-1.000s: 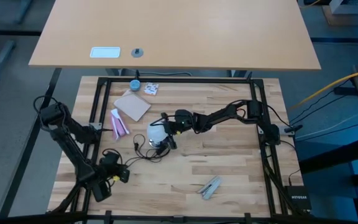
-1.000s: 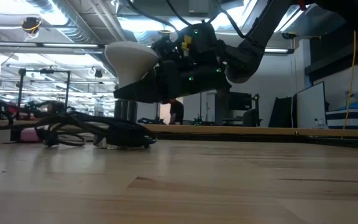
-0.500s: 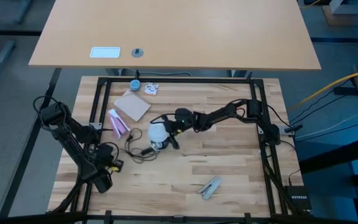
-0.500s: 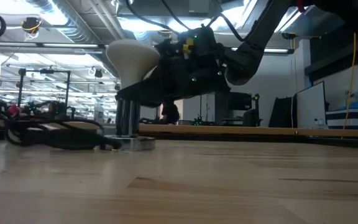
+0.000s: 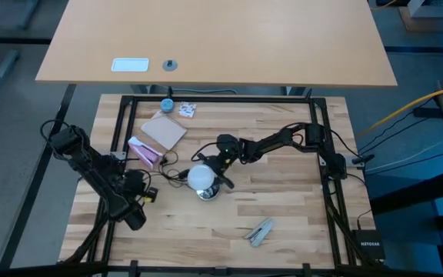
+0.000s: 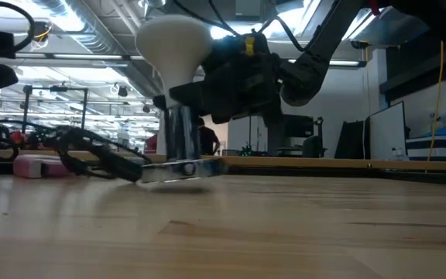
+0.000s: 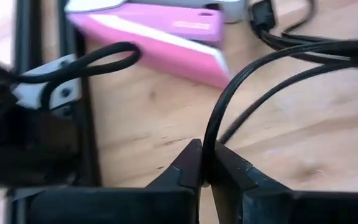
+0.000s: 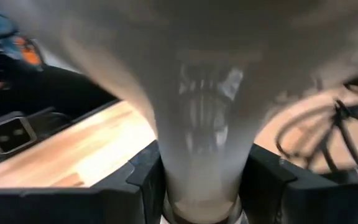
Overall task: Screw lightbulb
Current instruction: Remove the lightbulb from the lamp
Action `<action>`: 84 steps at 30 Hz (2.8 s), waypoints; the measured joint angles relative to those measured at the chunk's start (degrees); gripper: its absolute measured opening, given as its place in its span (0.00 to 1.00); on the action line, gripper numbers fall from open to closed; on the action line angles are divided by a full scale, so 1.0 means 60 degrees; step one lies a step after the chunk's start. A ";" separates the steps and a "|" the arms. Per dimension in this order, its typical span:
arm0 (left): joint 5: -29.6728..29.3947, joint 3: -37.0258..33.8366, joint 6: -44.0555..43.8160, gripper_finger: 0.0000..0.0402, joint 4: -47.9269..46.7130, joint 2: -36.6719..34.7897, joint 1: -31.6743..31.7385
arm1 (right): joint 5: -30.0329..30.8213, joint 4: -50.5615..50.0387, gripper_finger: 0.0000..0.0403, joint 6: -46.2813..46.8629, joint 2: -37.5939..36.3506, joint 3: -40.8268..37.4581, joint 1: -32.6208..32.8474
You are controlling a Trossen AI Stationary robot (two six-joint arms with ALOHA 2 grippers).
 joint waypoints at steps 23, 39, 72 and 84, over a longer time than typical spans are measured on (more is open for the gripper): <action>-0.0881 0.0003 0.3673 0.43 0.1534 0.0003 0.0084 | -0.0534 0.0662 0.41 -0.0008 0.0004 0.0004 0.0000; 0.0907 0.1520 0.5135 0.37 0.2753 0.0004 -0.0272 | 0.1672 0.0658 0.41 -0.0020 0.0004 0.0004 -0.0011; -0.3373 0.1512 1.0461 0.36 0.7881 0.2547 0.2535 | 0.1308 0.0669 0.41 -0.0004 0.0004 0.0011 0.0000; -0.3580 0.1515 1.0959 0.36 0.6684 0.2561 0.3881 | 0.0669 0.0651 0.41 0.0019 0.0004 0.0011 0.0402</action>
